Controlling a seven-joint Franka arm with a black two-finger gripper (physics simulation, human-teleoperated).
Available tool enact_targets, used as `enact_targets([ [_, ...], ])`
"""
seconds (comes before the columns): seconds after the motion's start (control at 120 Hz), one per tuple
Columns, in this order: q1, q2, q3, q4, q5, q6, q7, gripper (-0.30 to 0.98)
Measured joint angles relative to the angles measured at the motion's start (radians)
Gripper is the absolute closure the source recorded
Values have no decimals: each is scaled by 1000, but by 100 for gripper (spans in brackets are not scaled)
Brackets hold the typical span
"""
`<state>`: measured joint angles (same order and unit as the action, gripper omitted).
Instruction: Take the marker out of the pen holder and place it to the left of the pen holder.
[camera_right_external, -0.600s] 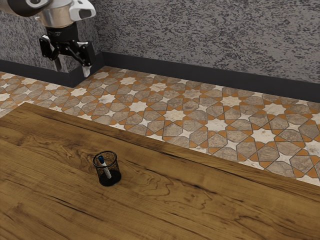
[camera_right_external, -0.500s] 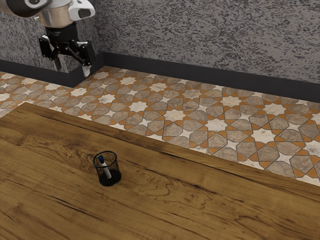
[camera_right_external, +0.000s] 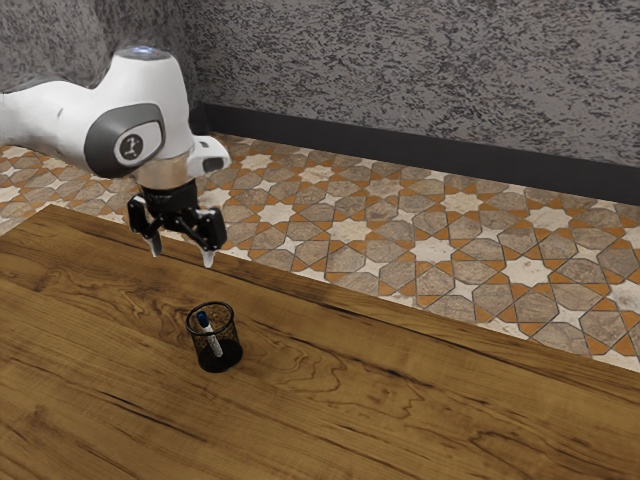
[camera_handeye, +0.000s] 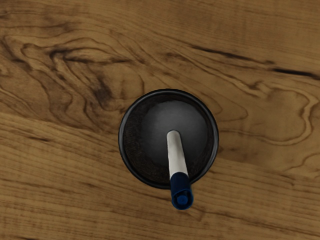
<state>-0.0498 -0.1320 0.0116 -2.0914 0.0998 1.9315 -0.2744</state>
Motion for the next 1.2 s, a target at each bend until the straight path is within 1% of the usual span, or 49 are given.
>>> enact_targets([
  [0.225, 9, 62, 1, -124, -18, 203, -33, 0],
  [0.408, 9, 67, 1, -165, -24, 290, -51, 0],
  [0.767, 16, 63, 1, -223, -29, 335, -54, 0],
  [1.2, 17, 87, 1, -240, -7, 353, 15, 0],
])
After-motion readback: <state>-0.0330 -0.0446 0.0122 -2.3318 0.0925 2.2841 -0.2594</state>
